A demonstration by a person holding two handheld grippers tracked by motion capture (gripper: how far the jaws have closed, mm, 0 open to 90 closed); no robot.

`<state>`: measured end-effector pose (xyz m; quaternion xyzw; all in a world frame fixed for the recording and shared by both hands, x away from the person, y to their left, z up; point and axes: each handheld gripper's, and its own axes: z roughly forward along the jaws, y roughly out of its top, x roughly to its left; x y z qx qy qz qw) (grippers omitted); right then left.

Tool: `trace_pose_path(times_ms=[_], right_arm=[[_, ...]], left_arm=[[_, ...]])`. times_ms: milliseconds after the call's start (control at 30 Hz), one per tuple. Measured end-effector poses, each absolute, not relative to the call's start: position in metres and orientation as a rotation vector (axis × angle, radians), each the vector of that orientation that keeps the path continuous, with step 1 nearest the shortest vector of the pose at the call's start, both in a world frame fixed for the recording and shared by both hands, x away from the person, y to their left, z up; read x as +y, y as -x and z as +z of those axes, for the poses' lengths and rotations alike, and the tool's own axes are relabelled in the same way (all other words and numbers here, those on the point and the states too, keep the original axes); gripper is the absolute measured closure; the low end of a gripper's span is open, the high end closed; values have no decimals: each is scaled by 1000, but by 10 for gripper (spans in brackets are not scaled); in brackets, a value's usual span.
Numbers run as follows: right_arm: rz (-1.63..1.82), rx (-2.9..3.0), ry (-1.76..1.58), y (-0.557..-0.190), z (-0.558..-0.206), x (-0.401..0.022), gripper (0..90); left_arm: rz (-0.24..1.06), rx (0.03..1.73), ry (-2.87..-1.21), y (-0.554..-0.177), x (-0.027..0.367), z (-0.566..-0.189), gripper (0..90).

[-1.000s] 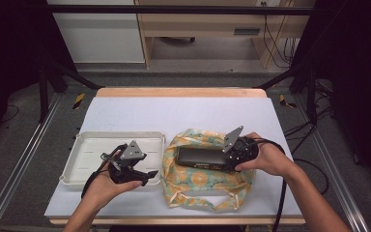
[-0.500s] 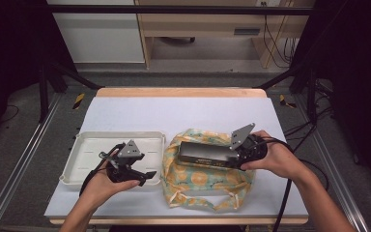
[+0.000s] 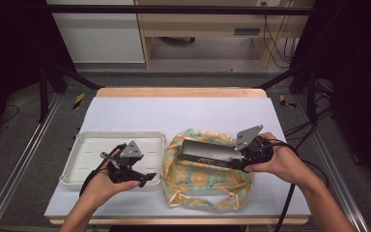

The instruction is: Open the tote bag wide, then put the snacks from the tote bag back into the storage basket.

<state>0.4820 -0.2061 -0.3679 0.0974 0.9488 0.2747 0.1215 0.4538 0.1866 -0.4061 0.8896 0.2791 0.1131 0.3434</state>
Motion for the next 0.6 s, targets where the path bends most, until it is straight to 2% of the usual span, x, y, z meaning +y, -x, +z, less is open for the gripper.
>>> trace_pose_path(times_ms=[333, 600], right_arm=[[844, 2752, -325, -473, -366, -211, 434], [865, 2755, -330, -471, -361, -214, 434]], left_arm=[[318, 742, -2330, -462, 185, -402, 139], [351, 622, -2422, -472, 180, -377, 125]])
